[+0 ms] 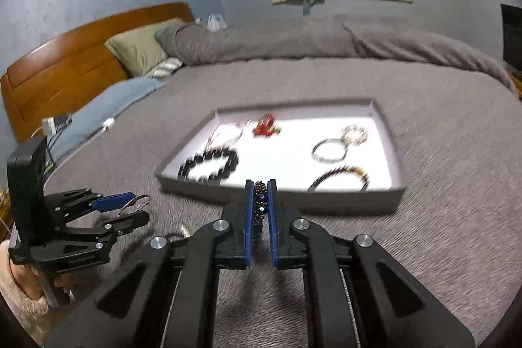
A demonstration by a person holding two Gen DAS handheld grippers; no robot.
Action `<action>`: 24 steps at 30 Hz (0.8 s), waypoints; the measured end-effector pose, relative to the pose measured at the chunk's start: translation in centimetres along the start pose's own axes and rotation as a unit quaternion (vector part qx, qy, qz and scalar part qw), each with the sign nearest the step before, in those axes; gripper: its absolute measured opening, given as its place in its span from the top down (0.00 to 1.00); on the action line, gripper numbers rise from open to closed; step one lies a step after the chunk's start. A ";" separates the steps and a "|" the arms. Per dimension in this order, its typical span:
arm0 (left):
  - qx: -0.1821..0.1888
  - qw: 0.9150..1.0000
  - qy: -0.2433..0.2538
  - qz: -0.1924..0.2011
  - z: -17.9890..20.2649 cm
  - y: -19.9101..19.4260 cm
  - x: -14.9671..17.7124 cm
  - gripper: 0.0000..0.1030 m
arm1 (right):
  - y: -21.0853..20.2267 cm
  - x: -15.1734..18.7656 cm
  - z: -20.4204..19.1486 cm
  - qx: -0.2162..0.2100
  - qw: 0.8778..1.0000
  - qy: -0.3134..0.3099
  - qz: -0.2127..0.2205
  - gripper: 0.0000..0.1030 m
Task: Organize jewelry
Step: 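Carry the silver hoop and blue bead bracelet over the tray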
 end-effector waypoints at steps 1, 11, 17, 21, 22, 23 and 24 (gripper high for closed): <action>-0.001 1.000 0.002 0.008 0.1 -0.1 -0.9 0.56 | -0.1 -0.7 0.3 0.005 1.000 -0.001 0.008 0.93; -0.002 0.998 0.013 0.053 1.1 2.7 -8.5 0.56 | 1.1 -7.2 4.2 0.044 0.997 0.013 0.061 0.93; -0.009 0.999 0.026 0.027 1.1 7.7 -10.1 0.56 | 5.4 -8.7 6.2 0.056 0.997 0.017 0.059 0.93; 0.002 0.999 0.032 -0.004 1.3 11.5 -10.0 0.56 | 8.7 -8.6 6.6 0.058 0.997 0.012 0.047 0.93; 0.005 0.999 0.033 -0.010 1.4 12.2 -10.0 0.56 | 9.5 -8.6 6.6 0.057 0.997 0.011 0.044 0.93; 0.008 0.999 0.036 -0.017 1.6 13.2 -10.1 0.56 | 10.2 -8.6 6.6 0.055 0.998 0.010 0.042 0.93; 0.007 0.999 0.037 -0.021 1.6 13.8 -10.1 0.56 | 11.3 -8.5 6.5 0.051 0.998 0.012 0.038 0.93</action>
Point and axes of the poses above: each gripper's, at about its wrist camera, not at the fingertips, and y roughly the way its jaws point, z to its right, x to its underside, the point moved 9 cm from there along y, roughly the way its jaws point, and after that the axes turned 8 degrees about z, right-handed, at the moved point
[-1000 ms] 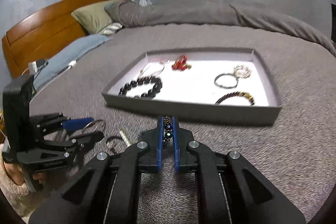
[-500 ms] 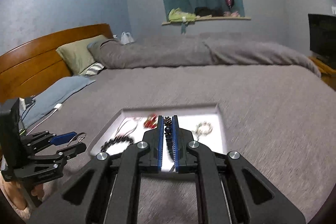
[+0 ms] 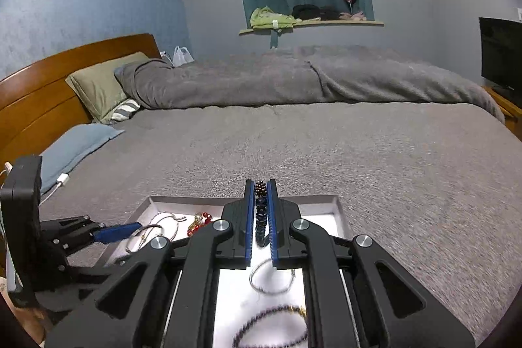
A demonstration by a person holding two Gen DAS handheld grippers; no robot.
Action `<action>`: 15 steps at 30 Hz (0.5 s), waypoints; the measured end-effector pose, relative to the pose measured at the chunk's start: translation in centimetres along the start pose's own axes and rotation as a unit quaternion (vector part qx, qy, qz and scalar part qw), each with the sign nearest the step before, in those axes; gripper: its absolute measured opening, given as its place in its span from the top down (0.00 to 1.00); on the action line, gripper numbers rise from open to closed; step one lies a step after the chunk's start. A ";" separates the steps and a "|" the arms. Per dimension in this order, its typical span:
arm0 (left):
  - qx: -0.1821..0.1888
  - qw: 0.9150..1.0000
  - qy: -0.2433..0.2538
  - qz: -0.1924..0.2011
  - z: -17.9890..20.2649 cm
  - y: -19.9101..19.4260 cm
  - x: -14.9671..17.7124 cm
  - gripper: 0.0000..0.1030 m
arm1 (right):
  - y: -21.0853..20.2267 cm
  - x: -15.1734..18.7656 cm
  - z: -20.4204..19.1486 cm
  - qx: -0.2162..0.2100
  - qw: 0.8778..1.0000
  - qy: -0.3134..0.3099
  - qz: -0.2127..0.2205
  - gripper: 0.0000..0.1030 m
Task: Organize jewelry
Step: 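Carry the silver hoop and blue bead bracelet over the tray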
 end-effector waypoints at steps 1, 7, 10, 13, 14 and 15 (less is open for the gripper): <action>-0.001 1.000 0.001 -0.005 0.0 0.7 -0.1 0.56 | 0.8 0.1 -0.2 -0.004 1.000 0.001 -0.003 0.93; 0.000 0.999 0.004 -0.039 0.2 3.9 0.1 0.56 | 4.6 1.3 -1.2 -0.001 0.999 -0.028 -0.044 0.93; 0.008 0.998 0.001 -0.057 0.1 4.3 0.4 0.56 | 6.1 2.2 -0.8 0.021 0.996 -0.034 -0.074 0.93; 0.010 0.997 -0.004 -0.074 -0.1 4.7 1.0 0.56 | 7.1 3.2 -0.2 0.029 0.994 -0.017 -0.102 0.93; 0.013 0.996 0.000 -0.084 0.1 5.0 1.4 0.56 | 7.2 3.4 0.0 0.033 0.994 -0.017 -0.106 0.93; 0.014 0.996 0.004 -0.086 0.2 5.1 1.5 0.56 | 7.2 3.5 0.0 0.036 0.994 -0.018 -0.106 0.93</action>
Point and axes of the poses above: each gripper's, at about its wrist camera, not at the fingertips, and y roughly the way its jaws point, z to its right, x to its underside, the point moved 9 cm from there along y, roughly the way its jaws point, and after that the axes turned 8 degrees about z, right-handed, at the moved point
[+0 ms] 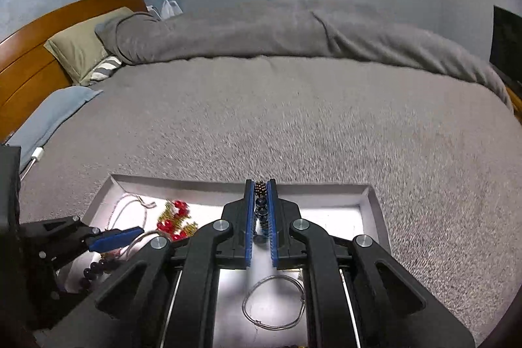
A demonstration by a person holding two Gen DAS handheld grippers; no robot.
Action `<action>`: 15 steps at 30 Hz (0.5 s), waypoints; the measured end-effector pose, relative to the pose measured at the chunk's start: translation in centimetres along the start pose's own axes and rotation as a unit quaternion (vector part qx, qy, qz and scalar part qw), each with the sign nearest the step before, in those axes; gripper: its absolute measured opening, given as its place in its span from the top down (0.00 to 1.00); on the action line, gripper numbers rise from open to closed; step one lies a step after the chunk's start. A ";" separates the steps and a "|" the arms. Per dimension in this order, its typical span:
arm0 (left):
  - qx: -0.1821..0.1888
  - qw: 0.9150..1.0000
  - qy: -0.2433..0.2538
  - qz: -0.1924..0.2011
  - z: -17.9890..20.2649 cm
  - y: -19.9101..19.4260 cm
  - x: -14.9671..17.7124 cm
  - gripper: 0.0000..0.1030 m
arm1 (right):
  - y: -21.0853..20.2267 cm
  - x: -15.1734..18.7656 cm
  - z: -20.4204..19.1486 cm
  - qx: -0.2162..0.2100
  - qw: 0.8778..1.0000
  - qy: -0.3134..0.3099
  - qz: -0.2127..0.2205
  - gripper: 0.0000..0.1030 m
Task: Organize jewelry
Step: 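Carry the silver hoop and blue bead bracelet over the tray, then open both tools to drop the items into the tray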
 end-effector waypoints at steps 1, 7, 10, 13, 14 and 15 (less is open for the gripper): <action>-0.001 1.000 0.005 -0.001 0.2 0.1 0.1 0.56 | 0.1 0.1 0.1 0.003 1.000 -0.002 -0.002 0.93; -0.005 1.000 0.005 -0.008 0.1 0.4 0.4 0.56 | 0.4 0.6 0.4 0.007 1.000 0.003 -0.011 0.93; -0.001 1.000 -0.002 -0.010 0.0 0.5 0.6 0.56 | 0.3 0.6 0.6 0.009 1.000 0.008 -0.010 0.93; 0.001 1.000 -0.006 -0.011 -0.1 0.6 0.5 0.56 | 0.3 0.7 0.9 0.010 1.000 0.015 -0.010 0.92; 0.000 1.000 -0.008 -0.010 -0.1 0.6 0.5 0.56 | 0.3 0.7 0.9 0.008 1.000 0.017 -0.009 0.93; 0.000 1.000 -0.009 -0.010 -0.1 0.5 0.5 0.56 | 0.2 0.7 1.0 0.008 1.000 0.019 -0.008 0.93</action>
Point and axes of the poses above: each gripper's, at about its wrist camera, not at the fingertips, and y roughly the way its jaws point, z to its right, x to its underside, the point moved 9 cm from there along y, roughly the way its jaws point, and after that the axes turned 8 degrees about z, right-handed, at the moved point
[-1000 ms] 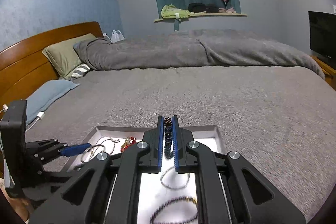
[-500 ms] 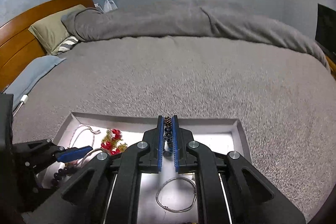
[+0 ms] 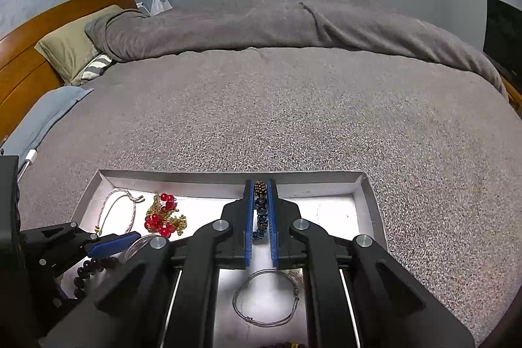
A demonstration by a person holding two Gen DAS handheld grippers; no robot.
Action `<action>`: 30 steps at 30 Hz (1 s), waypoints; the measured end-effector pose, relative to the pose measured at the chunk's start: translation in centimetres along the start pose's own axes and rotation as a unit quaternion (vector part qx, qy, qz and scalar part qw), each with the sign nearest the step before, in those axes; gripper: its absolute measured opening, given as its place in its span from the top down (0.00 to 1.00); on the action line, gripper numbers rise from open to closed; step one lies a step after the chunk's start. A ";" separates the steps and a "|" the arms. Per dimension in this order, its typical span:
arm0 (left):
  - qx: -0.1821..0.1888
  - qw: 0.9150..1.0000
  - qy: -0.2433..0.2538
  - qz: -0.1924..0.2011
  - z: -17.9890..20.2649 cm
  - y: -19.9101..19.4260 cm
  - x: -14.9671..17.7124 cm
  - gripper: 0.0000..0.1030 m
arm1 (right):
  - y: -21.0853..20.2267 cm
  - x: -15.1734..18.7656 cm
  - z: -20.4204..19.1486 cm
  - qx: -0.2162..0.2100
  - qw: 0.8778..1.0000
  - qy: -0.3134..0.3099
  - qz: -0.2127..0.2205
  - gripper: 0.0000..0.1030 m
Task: Organize jewelry
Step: 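Open both tools to drop the items into the tray, then withdraw both open tools from the tray to the remaining items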
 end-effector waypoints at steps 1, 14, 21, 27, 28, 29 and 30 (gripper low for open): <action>0.001 1.000 -0.001 0.000 -0.1 0.0 0.0 0.56 | 0.0 0.0 0.1 -0.001 1.000 0.002 0.001 0.92; -0.011 1.000 0.001 0.020 -0.1 -1.0 -0.3 0.47 | -2.8 -1.0 2.1 -0.003 0.998 0.046 0.050 0.60; -0.025 0.999 -0.006 0.039 -0.2 -2.0 -0.7 0.22 | -4.1 -1.4 3.2 0.012 0.996 0.057 0.064 0.32; -0.037 0.998 -0.008 0.052 -0.1 -3.2 -0.9 0.16 | -5.8 -1.5 4.0 0.019 0.994 0.076 0.070 0.13; -0.039 0.998 -0.008 0.054 0.0 -3.5 -0.8 0.15 | -6.4 -1.6 4.1 0.022 0.994 0.078 0.074 0.11; -0.047 0.997 -0.007 0.058 0.0 -3.9 -0.6 0.15 | -6.8 -1.6 4.2 0.026 0.994 0.080 0.077 0.07; -0.056 0.996 -0.006 0.064 0.0 -4.4 -0.6 0.15 | -7.3 -1.6 4.3 0.031 0.993 0.081 0.081 0.05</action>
Point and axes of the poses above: each gripper's, at about its wrist camera, not at the fingertips, and y roughly the way its jaws point, z to its right, x to its underside, the point moved 9 cm from there along y, roughly the way its jaws point, and after that the axes turned 8 degrees about z, right-handed, at the moved point
